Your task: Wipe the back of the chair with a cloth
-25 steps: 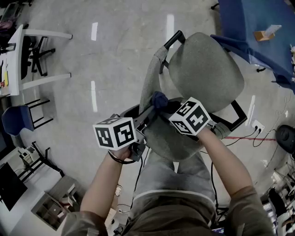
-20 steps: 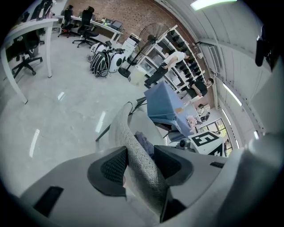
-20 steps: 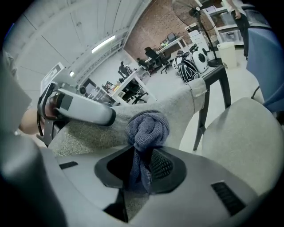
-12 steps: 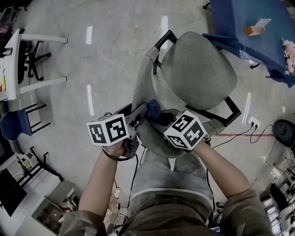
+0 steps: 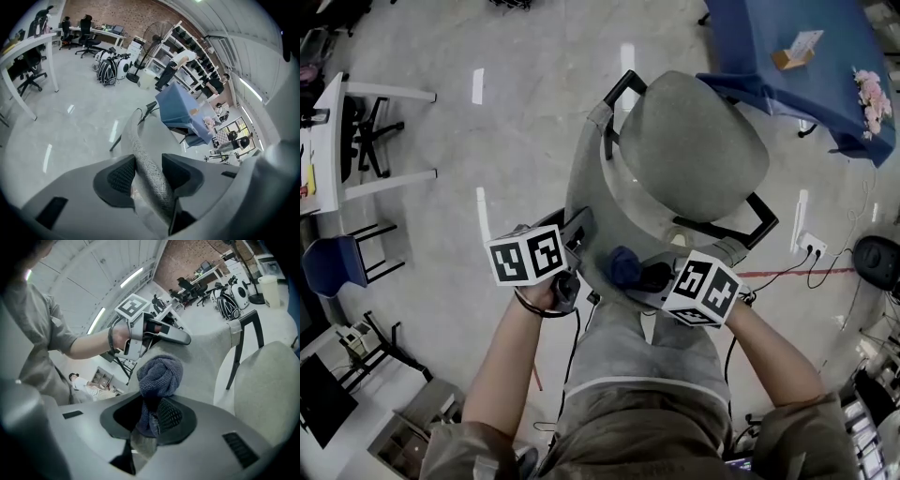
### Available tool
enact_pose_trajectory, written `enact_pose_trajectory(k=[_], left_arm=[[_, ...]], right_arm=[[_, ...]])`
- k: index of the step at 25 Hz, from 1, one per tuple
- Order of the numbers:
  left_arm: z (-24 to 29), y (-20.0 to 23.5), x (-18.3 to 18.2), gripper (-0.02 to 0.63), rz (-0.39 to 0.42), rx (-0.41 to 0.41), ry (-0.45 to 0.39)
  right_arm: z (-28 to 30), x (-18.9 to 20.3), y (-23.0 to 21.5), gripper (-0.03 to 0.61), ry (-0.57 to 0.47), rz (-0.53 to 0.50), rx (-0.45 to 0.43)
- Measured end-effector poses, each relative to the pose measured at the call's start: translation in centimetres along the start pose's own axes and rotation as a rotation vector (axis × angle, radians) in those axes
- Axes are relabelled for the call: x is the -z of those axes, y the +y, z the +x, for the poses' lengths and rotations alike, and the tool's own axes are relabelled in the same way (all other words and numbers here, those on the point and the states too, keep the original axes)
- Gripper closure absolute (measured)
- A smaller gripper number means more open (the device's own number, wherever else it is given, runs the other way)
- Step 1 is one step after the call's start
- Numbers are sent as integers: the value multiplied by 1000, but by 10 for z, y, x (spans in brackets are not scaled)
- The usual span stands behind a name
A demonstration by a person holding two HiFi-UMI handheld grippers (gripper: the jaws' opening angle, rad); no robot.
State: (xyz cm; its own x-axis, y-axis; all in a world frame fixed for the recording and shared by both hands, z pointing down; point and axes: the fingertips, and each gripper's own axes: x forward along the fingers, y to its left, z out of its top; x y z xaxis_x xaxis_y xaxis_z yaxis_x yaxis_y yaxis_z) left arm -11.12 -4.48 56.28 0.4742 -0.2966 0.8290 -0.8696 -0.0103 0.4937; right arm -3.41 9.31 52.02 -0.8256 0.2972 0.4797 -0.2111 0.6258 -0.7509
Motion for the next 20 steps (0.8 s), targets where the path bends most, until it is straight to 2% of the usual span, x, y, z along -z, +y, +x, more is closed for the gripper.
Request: enact_pose_trajectory(k=[4, 8, 14, 20], left_arm=[[-3, -2, 0, 417, 35, -20, -3], [-16, -6, 5, 430, 45, -29, -4], [-45, -18, 6, 453, 111, -44, -14], [-79, -52, -19, 499, 192, -14, -95]], right_arm=[[-18, 19, 10, 480, 33, 19, -34], [-37, 32, 14, 480, 30, 87, -36], [-68, 24, 13, 477, -88, 193, 79], [-107, -20, 16, 477, -208, 135, 221]])
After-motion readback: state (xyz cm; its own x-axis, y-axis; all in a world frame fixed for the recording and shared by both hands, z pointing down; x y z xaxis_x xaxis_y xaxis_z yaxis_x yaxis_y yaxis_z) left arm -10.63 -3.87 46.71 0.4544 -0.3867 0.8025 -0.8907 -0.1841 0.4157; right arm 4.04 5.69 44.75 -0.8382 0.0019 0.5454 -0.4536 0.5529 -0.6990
